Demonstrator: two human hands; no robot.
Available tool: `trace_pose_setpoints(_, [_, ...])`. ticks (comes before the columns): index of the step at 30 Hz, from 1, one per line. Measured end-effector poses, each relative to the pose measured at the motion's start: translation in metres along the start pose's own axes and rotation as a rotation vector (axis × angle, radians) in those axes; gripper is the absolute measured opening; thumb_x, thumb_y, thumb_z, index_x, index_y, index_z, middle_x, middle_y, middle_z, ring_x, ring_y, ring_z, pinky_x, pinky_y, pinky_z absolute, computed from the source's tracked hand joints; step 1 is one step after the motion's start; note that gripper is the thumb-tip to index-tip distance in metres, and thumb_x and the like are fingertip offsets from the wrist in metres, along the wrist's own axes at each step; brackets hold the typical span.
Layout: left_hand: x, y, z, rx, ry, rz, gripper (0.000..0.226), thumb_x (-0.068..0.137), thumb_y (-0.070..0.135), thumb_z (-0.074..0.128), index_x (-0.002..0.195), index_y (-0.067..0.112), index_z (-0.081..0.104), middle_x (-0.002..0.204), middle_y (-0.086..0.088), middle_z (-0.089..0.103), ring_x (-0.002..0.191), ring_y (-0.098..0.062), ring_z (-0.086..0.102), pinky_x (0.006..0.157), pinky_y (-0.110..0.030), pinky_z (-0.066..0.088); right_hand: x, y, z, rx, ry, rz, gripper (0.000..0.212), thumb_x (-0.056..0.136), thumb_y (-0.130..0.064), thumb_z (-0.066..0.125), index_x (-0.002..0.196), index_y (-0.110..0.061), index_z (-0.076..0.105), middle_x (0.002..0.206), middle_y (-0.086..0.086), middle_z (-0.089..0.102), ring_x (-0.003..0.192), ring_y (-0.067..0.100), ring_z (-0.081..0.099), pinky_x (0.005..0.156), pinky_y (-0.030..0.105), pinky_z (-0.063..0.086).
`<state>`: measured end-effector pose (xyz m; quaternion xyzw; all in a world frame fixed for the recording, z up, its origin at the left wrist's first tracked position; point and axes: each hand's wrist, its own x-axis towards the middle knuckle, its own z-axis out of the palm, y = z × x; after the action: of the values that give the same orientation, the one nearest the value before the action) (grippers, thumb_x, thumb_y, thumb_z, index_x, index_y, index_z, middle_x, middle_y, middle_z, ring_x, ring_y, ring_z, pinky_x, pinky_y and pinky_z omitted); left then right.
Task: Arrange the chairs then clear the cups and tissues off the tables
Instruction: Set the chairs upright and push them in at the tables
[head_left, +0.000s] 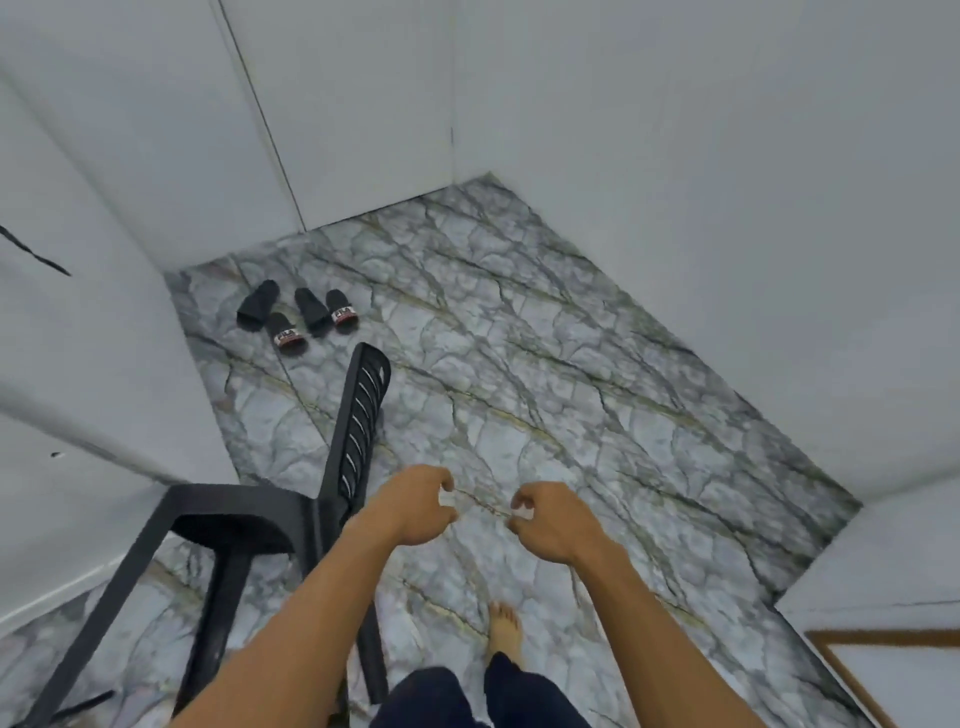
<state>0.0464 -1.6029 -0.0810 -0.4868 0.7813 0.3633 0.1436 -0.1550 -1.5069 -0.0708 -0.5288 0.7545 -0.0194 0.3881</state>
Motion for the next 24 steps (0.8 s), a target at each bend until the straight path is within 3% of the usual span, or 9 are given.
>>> trace_pose_setpoints(4, [0.032,-0.015,-0.045,-0.117,0.089,-0.100,0.050,0.089,0.043,0.065,0.134,0.022,0.055,0.142,-0.002,0.052,0.126,-0.021,0.053,0.104,-0.041,0.046,0.076,-0.029,-0.038,-0.088,-0.061,-0.127,0.037,0.090,-0.040,0.063,0.120,-0.019,0.065,0.121,0.002,0.063,0.105,0.018,0.059,0.080,0.027,0.046])
trace_pose_setpoints(9, [0.082,-0.049,-0.095,-0.196,0.145,-0.205,0.046,0.086,0.042,0.064,0.128,0.023,0.058,0.136,-0.002,0.056,0.119,-0.021,0.056,0.099,-0.040,0.049,0.170,-0.082,-0.076,-0.187,-0.138,-0.231,0.039,0.090,-0.043,0.063,0.120,-0.019,0.064,0.122,0.003,0.063,0.107,0.019,0.060,0.088,0.032,0.050])
trace_pose_setpoints(13, [0.143,-0.085,-0.136,-0.268,0.174,-0.251,0.040,0.085,0.038,0.065,0.121,0.020,0.061,0.127,-0.004,0.061,0.107,-0.020,0.060,0.092,-0.038,0.052,0.256,-0.120,-0.095,-0.260,-0.162,-0.263,0.037,0.090,-0.043,0.062,0.120,-0.021,0.064,0.127,0.004,0.061,0.111,0.021,0.059,0.086,0.030,0.048])
trace_pose_setpoints(18, [0.227,-0.131,-0.181,-0.311,0.137,-0.292,0.043,0.086,0.037,0.066,0.125,0.021,0.061,0.129,-0.004,0.060,0.110,-0.021,0.060,0.093,-0.036,0.053,0.361,-0.156,-0.100,-0.303,-0.254,-0.232,0.042,0.090,-0.044,0.062,0.126,-0.022,0.062,0.133,0.007,0.058,0.120,0.024,0.056,0.097,0.036,0.049])
trace_pose_setpoints(24, [0.306,-0.181,-0.215,-0.305,0.063,-0.370,0.034,0.088,0.031,0.063,0.119,0.020,0.062,0.121,-0.004,0.062,0.104,-0.023,0.060,0.082,-0.030,0.051,0.469,-0.195,-0.091,-0.347,-0.402,-0.292,0.043,0.095,-0.037,0.058,0.134,-0.018,0.057,0.132,0.007,0.057,0.118,0.024,0.055,0.084,0.026,0.041])
